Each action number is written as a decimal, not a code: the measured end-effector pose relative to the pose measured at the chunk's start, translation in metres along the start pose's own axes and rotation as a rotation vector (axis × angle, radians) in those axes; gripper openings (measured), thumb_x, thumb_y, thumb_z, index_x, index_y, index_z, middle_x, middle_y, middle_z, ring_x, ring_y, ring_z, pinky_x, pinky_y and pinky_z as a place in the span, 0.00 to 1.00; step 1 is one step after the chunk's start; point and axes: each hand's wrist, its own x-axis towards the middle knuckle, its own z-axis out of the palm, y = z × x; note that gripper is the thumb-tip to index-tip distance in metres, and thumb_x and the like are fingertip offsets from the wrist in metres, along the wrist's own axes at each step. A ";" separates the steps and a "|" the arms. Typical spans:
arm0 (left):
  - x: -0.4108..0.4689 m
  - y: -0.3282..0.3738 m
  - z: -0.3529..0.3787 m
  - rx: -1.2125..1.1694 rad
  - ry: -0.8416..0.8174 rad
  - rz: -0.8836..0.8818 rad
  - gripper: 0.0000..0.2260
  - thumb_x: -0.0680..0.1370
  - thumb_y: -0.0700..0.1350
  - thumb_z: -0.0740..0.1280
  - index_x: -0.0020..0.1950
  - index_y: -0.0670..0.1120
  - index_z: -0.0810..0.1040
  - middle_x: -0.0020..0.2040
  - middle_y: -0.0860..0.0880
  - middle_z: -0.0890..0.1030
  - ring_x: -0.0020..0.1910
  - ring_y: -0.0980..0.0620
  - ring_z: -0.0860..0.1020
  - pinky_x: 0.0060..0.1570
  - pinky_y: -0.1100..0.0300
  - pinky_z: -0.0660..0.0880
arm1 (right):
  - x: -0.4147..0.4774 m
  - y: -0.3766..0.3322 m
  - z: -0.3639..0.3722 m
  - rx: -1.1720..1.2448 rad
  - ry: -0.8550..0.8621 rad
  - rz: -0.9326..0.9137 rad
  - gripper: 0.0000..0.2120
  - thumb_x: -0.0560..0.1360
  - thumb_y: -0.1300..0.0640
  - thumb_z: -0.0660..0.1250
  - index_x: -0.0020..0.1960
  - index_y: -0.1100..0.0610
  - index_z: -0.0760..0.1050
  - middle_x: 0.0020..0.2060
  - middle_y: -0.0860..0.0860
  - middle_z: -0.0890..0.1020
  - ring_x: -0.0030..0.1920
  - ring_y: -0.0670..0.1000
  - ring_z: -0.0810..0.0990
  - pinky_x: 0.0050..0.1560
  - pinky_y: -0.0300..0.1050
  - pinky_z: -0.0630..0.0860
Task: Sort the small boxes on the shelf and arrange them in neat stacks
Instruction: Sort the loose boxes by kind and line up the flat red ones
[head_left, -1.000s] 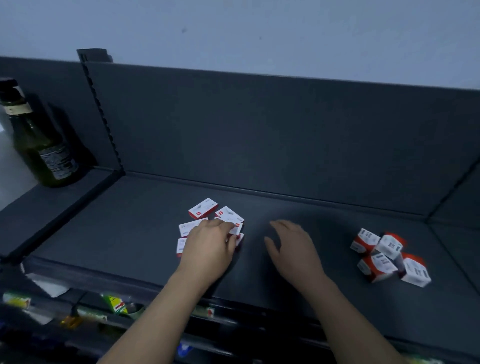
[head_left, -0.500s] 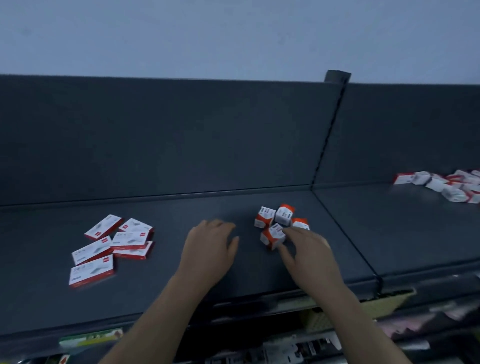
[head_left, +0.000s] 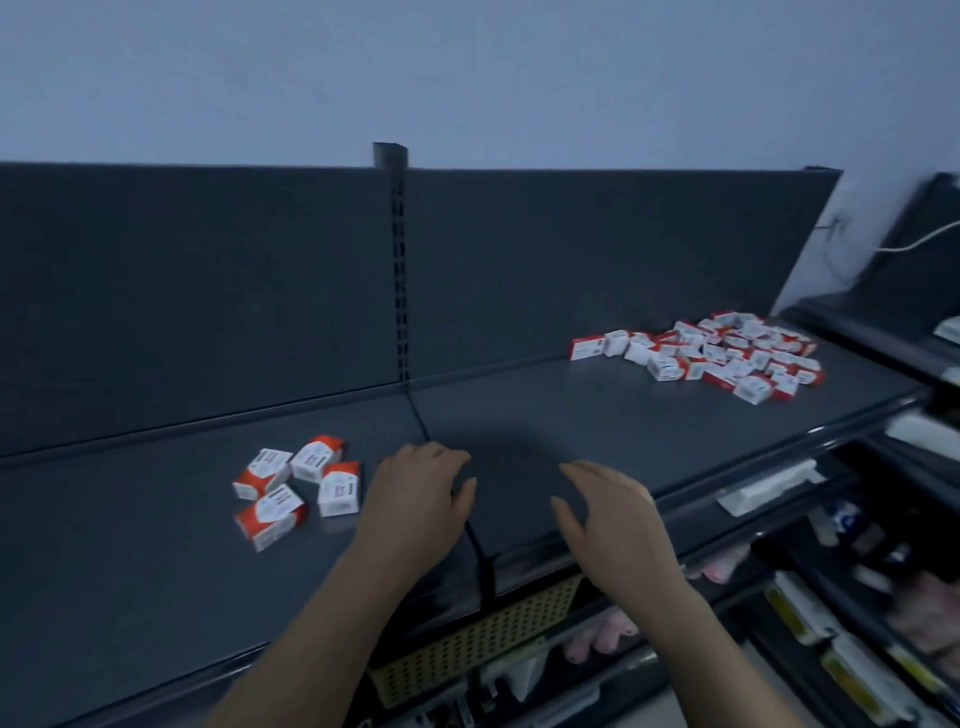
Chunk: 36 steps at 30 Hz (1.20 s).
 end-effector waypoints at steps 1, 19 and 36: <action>0.008 0.013 0.009 -0.007 -0.007 0.011 0.17 0.80 0.53 0.58 0.67 0.51 0.74 0.61 0.52 0.77 0.58 0.50 0.74 0.56 0.57 0.69 | 0.001 0.015 -0.006 -0.008 -0.004 0.013 0.21 0.78 0.49 0.62 0.68 0.55 0.71 0.65 0.49 0.75 0.66 0.51 0.72 0.69 0.46 0.64; 0.173 0.134 0.112 -0.006 -0.155 0.166 0.13 0.79 0.52 0.60 0.57 0.47 0.78 0.54 0.50 0.79 0.52 0.48 0.75 0.52 0.53 0.72 | 0.074 0.183 -0.054 -0.085 0.046 0.260 0.18 0.77 0.52 0.64 0.65 0.53 0.74 0.60 0.47 0.79 0.62 0.52 0.75 0.65 0.46 0.67; 0.314 0.189 0.207 -0.032 -0.329 0.217 0.19 0.79 0.49 0.63 0.69 0.47 0.69 0.68 0.49 0.70 0.66 0.49 0.68 0.64 0.53 0.69 | 0.149 0.290 -0.066 -0.063 0.096 0.371 0.20 0.75 0.54 0.66 0.66 0.54 0.74 0.61 0.50 0.79 0.60 0.52 0.76 0.64 0.46 0.69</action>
